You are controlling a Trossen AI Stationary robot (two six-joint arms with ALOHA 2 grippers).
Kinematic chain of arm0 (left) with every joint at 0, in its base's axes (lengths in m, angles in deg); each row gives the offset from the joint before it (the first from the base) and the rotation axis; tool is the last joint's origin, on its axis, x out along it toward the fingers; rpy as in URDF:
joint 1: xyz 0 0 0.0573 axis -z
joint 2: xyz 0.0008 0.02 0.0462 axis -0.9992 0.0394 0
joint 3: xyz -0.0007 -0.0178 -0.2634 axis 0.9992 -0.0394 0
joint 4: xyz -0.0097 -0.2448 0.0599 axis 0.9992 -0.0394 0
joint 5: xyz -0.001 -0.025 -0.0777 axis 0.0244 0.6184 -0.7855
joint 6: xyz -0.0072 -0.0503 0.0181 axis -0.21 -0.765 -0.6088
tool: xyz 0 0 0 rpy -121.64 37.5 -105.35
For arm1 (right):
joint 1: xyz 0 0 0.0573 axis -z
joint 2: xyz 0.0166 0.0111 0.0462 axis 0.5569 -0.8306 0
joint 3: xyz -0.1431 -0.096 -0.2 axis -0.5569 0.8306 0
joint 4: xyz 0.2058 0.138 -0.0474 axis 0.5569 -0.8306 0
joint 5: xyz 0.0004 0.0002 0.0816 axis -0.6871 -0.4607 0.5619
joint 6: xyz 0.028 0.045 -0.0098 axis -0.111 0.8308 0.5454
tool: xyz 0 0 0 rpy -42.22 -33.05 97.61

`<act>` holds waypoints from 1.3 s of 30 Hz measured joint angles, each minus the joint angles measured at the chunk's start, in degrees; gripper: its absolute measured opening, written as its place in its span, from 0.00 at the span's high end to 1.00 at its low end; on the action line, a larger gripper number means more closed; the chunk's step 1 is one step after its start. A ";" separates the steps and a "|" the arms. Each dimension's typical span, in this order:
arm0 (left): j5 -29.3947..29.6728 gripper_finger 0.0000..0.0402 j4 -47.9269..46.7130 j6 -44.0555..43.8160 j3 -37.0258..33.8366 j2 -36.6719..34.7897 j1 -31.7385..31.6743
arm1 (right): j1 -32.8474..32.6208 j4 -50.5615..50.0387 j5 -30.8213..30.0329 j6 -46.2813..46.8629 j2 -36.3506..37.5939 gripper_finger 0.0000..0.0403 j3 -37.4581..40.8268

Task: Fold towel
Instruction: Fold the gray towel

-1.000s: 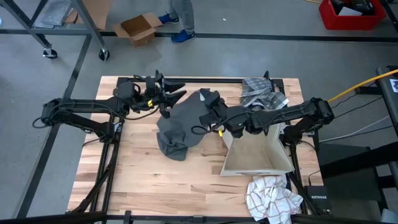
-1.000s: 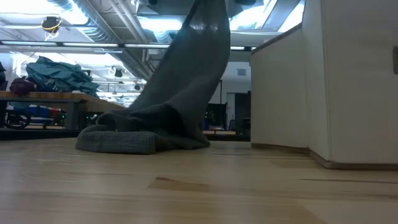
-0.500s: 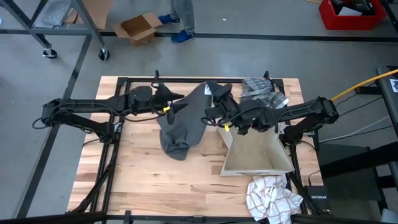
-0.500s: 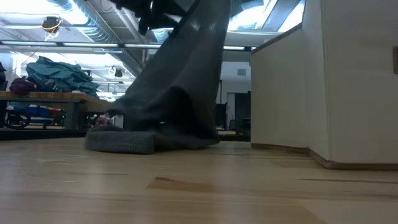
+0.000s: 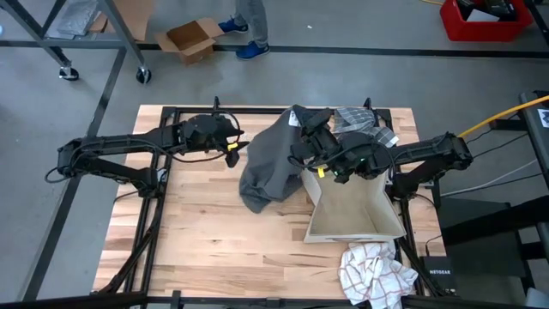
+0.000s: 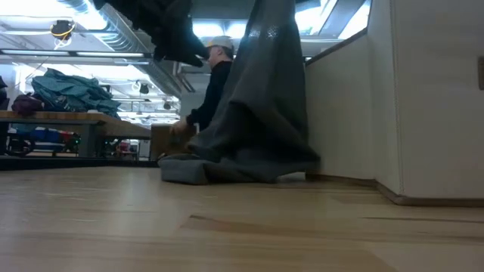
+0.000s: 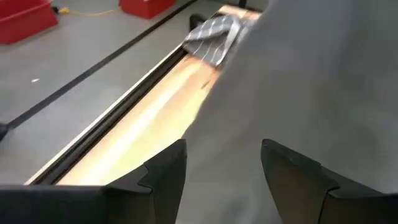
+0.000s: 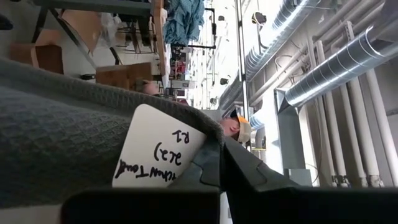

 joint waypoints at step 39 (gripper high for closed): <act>-25.72 0.51 21.60 13.58 -4.68 13.64 -15.48 | -0.07 0.04 0.45 0.09 0.04 0.98 0.00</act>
